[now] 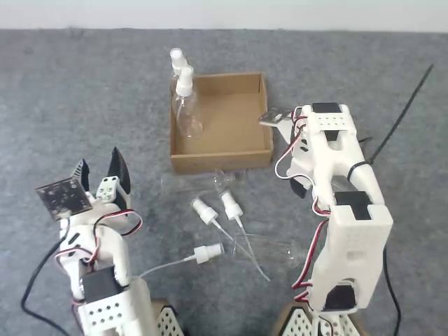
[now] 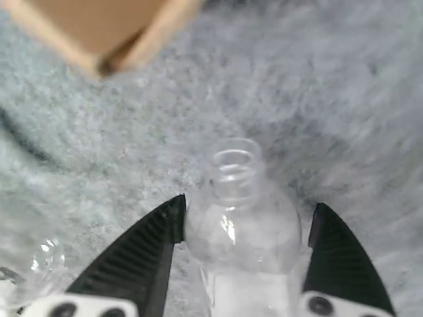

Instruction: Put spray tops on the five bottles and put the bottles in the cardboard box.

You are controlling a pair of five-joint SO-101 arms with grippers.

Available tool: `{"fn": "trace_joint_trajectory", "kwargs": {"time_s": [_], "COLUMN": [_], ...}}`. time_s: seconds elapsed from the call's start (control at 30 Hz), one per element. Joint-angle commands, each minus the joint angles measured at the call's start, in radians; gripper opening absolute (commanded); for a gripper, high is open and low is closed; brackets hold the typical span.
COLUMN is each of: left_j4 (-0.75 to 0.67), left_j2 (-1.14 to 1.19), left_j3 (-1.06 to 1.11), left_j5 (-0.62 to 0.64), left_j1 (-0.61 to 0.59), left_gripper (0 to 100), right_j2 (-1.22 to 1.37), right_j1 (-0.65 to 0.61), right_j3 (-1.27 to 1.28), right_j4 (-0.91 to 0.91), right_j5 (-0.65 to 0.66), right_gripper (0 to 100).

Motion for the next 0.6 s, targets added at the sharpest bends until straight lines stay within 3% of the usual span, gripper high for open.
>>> {"fn": "trace_joint_trajectory", "kwargs": {"time_s": [0.0, 0.17, 0.33, 0.57], "left_j4": [-0.032, -0.032, -0.032, -0.032], "left_j2": [-0.015, -0.015, -0.015, -0.015], "left_j3": [-0.008, -0.008, -0.008, -0.008], "left_j5": [-0.017, -0.017, -0.017, -0.017], "left_j1": [0.0, 0.0, 0.0, 0.0], "left_gripper": [21, 21, 21, 21], "right_j2": [-0.021, -0.019, -0.018, -0.025], "right_j1": [0.005, 0.005, 0.013, 0.013], "right_j3": [-0.008, -0.008, -0.008, -0.011], "right_j4": [0.002, 0.002, 0.002, -0.005], "right_j5": [0.057, 0.097, 0.106, 0.109], "right_gripper": [25.7, 26.6, 35.5, 27.2]}}
